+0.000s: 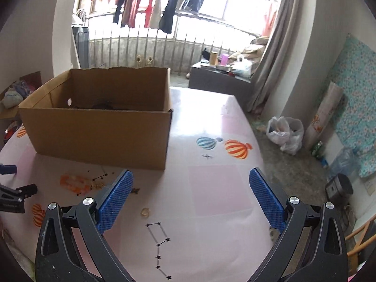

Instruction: Organize jewelry

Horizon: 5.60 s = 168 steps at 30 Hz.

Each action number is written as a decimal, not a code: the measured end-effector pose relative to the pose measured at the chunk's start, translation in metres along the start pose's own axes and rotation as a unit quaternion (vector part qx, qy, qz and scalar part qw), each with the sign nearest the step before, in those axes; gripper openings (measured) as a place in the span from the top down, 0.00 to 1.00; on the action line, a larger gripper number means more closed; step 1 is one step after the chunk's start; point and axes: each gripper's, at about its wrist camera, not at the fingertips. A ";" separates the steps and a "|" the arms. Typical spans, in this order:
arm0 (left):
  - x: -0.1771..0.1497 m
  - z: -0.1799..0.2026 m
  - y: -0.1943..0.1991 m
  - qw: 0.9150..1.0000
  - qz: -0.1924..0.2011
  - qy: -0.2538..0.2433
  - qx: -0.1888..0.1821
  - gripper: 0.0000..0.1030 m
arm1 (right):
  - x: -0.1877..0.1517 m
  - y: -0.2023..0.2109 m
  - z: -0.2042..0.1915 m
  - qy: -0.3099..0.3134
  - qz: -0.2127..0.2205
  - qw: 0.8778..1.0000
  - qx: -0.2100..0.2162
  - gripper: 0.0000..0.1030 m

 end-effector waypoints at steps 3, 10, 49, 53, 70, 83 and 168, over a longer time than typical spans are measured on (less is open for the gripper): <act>-0.002 0.000 0.000 1.000 0.003 -0.005 -0.008 0.05 | -0.013 -0.006 -0.011 -0.021 -0.024 0.998 0.056 0.08; 0.004 -0.007 0.006 1.000 -0.010 -0.002 -0.010 0.05 | -0.025 -0.007 -0.026 -0.043 -0.054 0.993 0.095 0.08; 0.043 0.011 0.033 0.993 0.080 -0.048 -0.077 0.14 | -0.022 -0.018 -0.021 -0.092 -0.093 0.976 0.174 0.14; 0.043 0.041 0.028 0.985 0.080 -0.087 -0.124 0.26 | -0.028 -0.014 -0.036 -0.076 -0.106 0.974 0.186 0.27; 0.052 0.093 -0.015 0.975 0.041 -0.134 -0.172 0.67 | -0.042 -0.030 -0.044 -0.057 -0.125 0.973 0.188 0.53; 0.054 0.101 -0.023 0.973 0.036 -0.157 -0.168 0.75 | -0.042 -0.038 -0.038 -0.063 -0.118 0.972 0.193 0.53; 0.007 0.069 0.008 0.969 0.045 -0.105 -0.220 0.97 | -0.042 -0.048 -0.032 -0.032 -0.146 0.977 0.154 0.82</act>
Point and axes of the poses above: each gripper's, at about its wrist camera, not at the fingertips, and y roughly against the way its jaws point, z to its right, x to its top, and after that the axes turned 11 degrees about z, right-handed
